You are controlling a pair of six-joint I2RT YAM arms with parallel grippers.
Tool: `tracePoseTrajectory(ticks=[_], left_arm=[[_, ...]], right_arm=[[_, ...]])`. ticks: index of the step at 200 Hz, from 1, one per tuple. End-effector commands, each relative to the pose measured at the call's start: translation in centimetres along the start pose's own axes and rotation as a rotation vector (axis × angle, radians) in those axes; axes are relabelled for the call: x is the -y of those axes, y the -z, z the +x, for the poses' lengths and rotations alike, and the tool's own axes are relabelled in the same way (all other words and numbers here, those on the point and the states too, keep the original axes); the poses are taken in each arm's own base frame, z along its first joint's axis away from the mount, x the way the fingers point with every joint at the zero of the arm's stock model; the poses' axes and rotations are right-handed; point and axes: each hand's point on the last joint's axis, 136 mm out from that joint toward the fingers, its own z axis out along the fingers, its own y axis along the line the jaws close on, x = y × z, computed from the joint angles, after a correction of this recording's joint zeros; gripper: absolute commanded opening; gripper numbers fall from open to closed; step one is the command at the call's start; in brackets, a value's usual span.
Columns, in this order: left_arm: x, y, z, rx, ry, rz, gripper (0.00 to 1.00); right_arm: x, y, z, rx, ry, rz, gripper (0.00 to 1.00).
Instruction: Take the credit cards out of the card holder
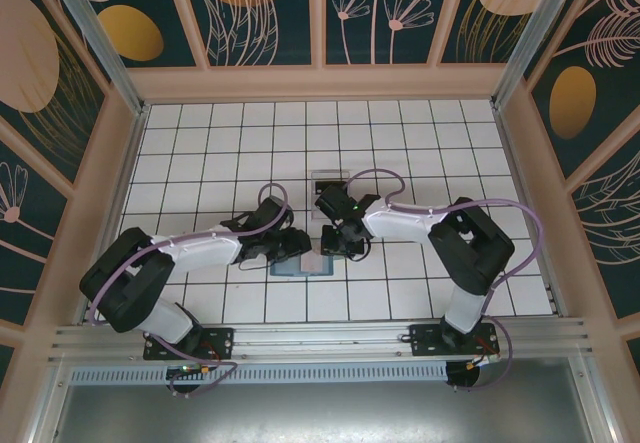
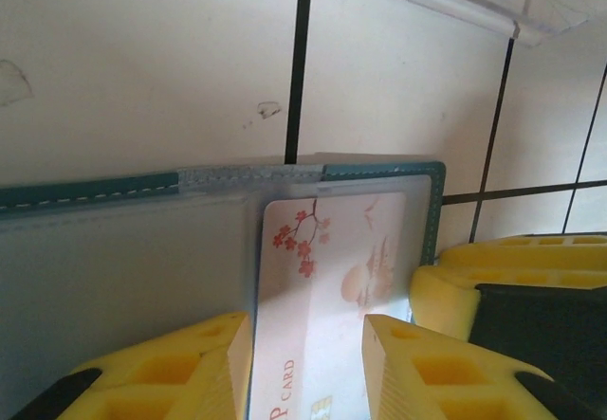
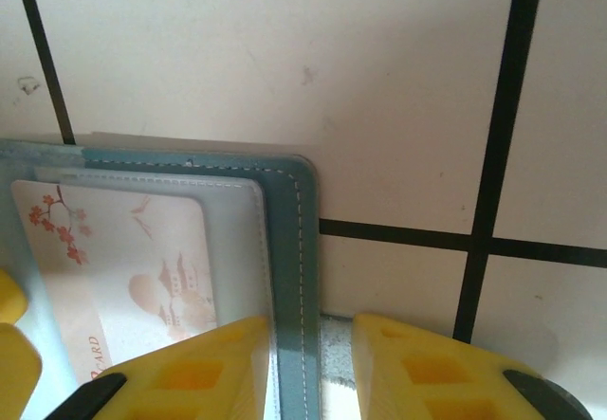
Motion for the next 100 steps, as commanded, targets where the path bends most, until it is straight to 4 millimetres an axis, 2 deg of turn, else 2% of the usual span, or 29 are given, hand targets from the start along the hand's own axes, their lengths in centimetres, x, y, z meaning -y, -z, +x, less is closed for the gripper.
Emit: tracePoseTrajectory(ticks=[1, 23, 76, 100], left_arm=[[-0.4, -0.5, 0.6, -0.028, 0.004, 0.014, 0.37], [-1.1, -0.7, 0.9, -0.037, 0.012, -0.002, 0.37], [-1.0, -1.0, 1.5, -0.064, 0.008, 0.029, 0.36], [-1.8, -1.1, 1.7, -0.069, 0.022, 0.032, 0.34]], right_arm=[[1.4, -1.6, 1.1, -0.042, 0.012, 0.058, 0.3], [1.6, -1.5, 1.2, -0.045, 0.013, 0.064, 0.29], [1.7, -1.4, 1.1, -0.043, 0.013, 0.066, 0.28], [1.7, -1.4, 1.2, -0.043, 0.014, 0.068, 0.28]])
